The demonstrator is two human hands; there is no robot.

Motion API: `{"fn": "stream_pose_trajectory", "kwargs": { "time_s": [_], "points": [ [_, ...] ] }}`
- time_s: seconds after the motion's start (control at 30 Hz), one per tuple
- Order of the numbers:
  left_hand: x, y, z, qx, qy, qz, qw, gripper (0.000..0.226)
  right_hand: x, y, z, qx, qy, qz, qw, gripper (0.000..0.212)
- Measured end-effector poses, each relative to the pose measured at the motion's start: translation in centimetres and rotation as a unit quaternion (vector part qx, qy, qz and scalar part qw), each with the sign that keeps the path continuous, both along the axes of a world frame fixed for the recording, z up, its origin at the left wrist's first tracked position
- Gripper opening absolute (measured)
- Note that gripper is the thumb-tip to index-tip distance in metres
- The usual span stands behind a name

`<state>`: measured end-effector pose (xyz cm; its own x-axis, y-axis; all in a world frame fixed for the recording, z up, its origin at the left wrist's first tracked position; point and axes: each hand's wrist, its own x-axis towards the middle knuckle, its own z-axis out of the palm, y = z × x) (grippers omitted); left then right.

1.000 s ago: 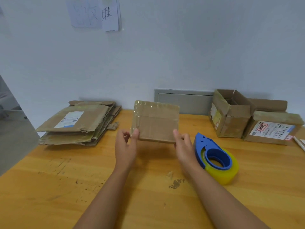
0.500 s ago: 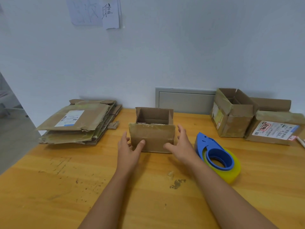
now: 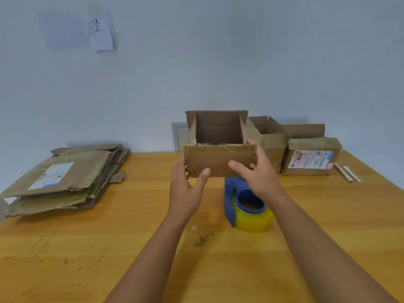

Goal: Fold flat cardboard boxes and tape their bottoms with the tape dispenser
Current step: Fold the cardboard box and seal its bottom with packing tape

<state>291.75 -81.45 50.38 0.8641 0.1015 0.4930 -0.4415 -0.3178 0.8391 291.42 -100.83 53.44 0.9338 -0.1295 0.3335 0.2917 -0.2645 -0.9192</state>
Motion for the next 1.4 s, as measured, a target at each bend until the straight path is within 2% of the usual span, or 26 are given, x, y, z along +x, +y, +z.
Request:
{"fn": "stream_pose_trajectory", "kwargs": {
  "time_s": [0.1, 0.27, 0.47, 0.6, 0.7, 0.8, 0.87, 0.93, 1.0, 1.07, 1.27, 1.4],
  "points": [
    [-0.8, -5.7, 0.2, 0.021, -0.002, -0.057, 0.998, 0.050, -2.3, -5.5, 0.0, 0.035, -0.008, -0.059, 0.998, 0.072],
    [-3.0, -15.6, -0.7, 0.058, 0.027, -0.118, 0.991, 0.064, -7.2, -14.3, -1.7, 0.049, 0.005, -0.157, 0.986, 0.063],
    [-5.7, -23.9, -3.9, 0.121, 0.090, -0.158, 0.976, 0.084, -10.7, -20.9, -5.7, 0.026, 0.027, -0.289, 0.957, 0.078],
    [-7.1, -26.1, -6.0, 0.153, 0.145, -0.192, 0.959, 0.099, -11.6, -23.2, -7.9, -0.030, 0.058, -0.286, 0.956, 0.081],
    [-7.9, -26.3, -6.9, 0.200, 0.129, -0.192, 0.952, 0.098, -12.0, -24.2, -8.7, -0.077, 0.107, -0.266, 0.955, 0.086],
    [-8.5, -25.6, -7.2, 0.220, 0.089, -0.187, 0.953, 0.087, -13.2, -23.9, -8.7, -0.136, 0.128, -0.309, 0.933, 0.090],
    [-8.6, -25.0, -7.4, 0.266, 0.058, -0.182, 0.945, 0.071, -14.2, -22.9, -8.8, -0.238, 0.067, -0.359, 0.900, 0.072],
    [-8.2, -24.8, -7.6, 0.330, 0.036, -0.184, 0.925, 0.061, -14.8, -21.9, -9.1, -0.348, 0.034, -0.318, 0.881, 0.055],
    [-7.7, -25.1, -7.5, 0.379, 0.039, -0.181, 0.907, 0.061, -14.5, -21.7, -9.4, -0.428, 0.096, -0.217, 0.872, 0.054],
    [-7.0, -25.9, -7.2, 0.413, 0.047, -0.166, 0.895, 0.063, -13.4, -22.1, -9.6, -0.469, 0.152, -0.163, 0.854, 0.060],
    [-4.3, -28.7, -6.9, 0.474, 0.064, -0.166, 0.862, 0.060, -9.6, -23.8, -9.7, -0.474, 0.219, -0.155, 0.839, 0.068],
    [-3.0, -30.1, -7.4, 0.468, 0.087, -0.188, 0.859, 0.063, -7.8, -24.6, -9.9, -0.462, 0.253, -0.157, 0.835, 0.068]
  ]
}}
